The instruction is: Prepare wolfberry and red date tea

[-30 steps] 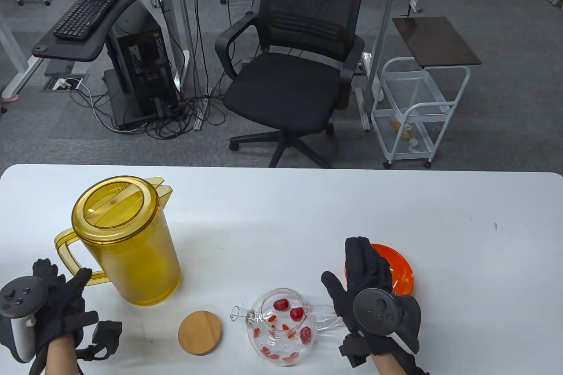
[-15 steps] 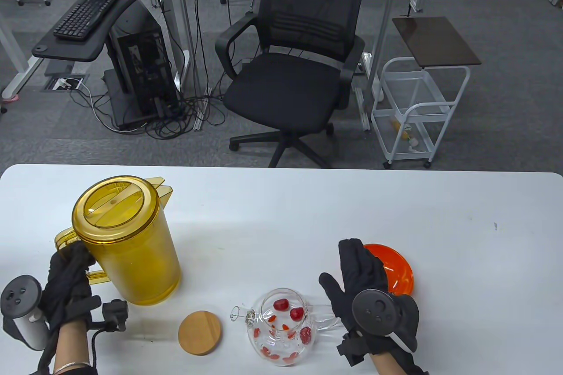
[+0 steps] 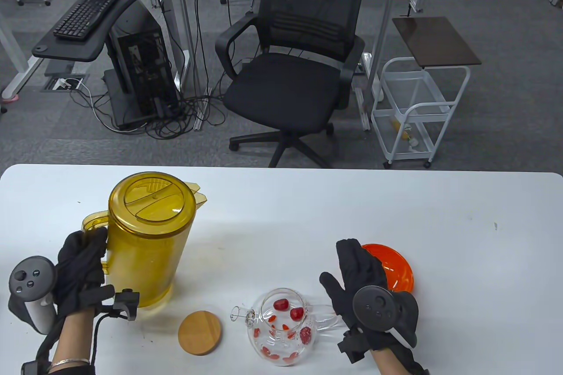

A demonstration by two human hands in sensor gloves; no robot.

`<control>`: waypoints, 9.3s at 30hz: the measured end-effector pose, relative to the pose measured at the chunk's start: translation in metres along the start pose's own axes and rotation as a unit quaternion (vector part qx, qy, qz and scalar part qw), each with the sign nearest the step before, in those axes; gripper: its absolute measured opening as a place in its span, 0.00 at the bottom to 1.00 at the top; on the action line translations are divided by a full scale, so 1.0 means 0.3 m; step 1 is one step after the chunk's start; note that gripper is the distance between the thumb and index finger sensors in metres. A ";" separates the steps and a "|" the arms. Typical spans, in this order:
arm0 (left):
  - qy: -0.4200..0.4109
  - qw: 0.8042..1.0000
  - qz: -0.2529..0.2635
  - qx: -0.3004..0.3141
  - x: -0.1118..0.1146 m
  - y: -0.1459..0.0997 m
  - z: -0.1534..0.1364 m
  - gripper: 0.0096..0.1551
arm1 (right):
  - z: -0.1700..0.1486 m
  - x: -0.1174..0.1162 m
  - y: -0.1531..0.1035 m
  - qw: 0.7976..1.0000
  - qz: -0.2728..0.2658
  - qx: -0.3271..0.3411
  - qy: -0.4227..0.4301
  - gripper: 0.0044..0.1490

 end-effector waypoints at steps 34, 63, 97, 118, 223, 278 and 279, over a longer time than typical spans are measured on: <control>0.443 0.804 -0.124 0.376 0.251 -0.362 0.711 0.15 | -0.004 -0.002 -0.006 1.000 0.007 0.029 0.002 0.45; 0.480 0.780 -0.110 0.387 0.303 -0.391 0.733 0.15 | -0.010 0.003 -0.005 1.000 0.003 0.028 0.008 0.45; 0.502 0.763 -0.112 0.392 0.335 -0.412 0.747 0.15 | -0.009 0.001 -0.003 0.999 0.003 0.031 0.014 0.45; 0.519 0.751 -0.109 0.393 0.336 -0.411 0.753 0.15 | -0.011 -0.002 -0.003 0.999 0.006 0.031 0.014 0.45; 0.546 0.736 -0.098 0.387 0.320 -0.422 0.769 0.15 | 0.008 -0.026 -0.001 0.999 0.012 0.048 0.009 0.44; 0.552 0.732 -0.091 0.389 0.332 -0.436 0.774 0.15 | 0.016 -0.039 0.001 0.998 0.017 0.055 0.009 0.45; 0.552 0.732 -0.090 0.389 0.332 -0.436 0.774 0.15 | 0.016 -0.039 0.001 0.998 0.017 0.055 0.009 0.45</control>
Point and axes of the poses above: the tracker on the back of each hand, its own z axis roughly to the thumb side, its own y axis roughly from the wrist to the fingertips, x = y × z, the point moved 3 cm from there along y, roughly from the wrist to the fingertips, and after that the axes turned 3 degrees about y, right-handed, at the moved point
